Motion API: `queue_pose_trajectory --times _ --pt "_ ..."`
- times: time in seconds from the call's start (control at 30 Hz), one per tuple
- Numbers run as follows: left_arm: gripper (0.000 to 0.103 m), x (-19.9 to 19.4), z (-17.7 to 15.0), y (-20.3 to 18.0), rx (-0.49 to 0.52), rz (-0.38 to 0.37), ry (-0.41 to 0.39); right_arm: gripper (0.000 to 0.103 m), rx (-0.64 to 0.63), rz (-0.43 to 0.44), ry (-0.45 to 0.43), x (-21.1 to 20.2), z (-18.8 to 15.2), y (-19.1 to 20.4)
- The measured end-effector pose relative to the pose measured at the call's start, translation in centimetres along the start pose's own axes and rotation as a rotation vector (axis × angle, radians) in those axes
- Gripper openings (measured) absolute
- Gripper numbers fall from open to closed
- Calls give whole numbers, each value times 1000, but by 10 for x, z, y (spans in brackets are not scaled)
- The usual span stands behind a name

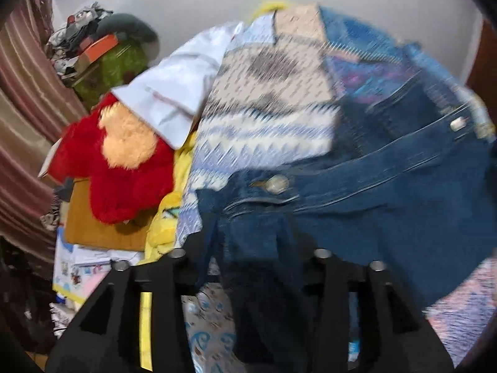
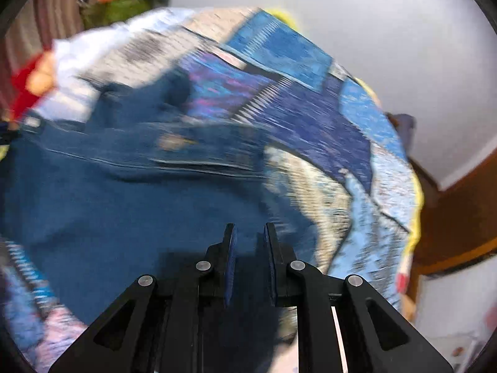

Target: Fold large clothes

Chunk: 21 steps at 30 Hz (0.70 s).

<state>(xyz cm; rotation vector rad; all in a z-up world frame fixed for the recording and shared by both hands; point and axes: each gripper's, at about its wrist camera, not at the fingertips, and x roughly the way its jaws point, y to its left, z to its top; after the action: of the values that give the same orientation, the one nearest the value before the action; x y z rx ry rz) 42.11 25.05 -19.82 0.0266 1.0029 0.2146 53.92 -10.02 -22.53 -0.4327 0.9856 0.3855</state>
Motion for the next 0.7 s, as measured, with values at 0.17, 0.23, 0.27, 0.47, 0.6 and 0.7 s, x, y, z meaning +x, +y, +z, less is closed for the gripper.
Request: queue_pose_trajectory --times 0.17,0.23,0.27,0.47,0.6,0.7 --pt "81 -26 -5 -27 32 -102 -19 12 -10 149 11 -4 3 55" --pt "89 -18 -17 -44 74 -69 11 12 -67 115 53 12 -1 80" --pt "90 -12 -22 -48 90 -42 28 12 -114 57 79 23 -5 92" --pt "95 37 -69 -22 51 93 148 12 -339 -192 25 44 -47 118" --pt "99 35 -85 22 -166 -60 179 12 -346 -201 14 38 -56 109" --pt "99 28 -92 25 -163 -54 164 12 -315 -215 18 34 -56 99"
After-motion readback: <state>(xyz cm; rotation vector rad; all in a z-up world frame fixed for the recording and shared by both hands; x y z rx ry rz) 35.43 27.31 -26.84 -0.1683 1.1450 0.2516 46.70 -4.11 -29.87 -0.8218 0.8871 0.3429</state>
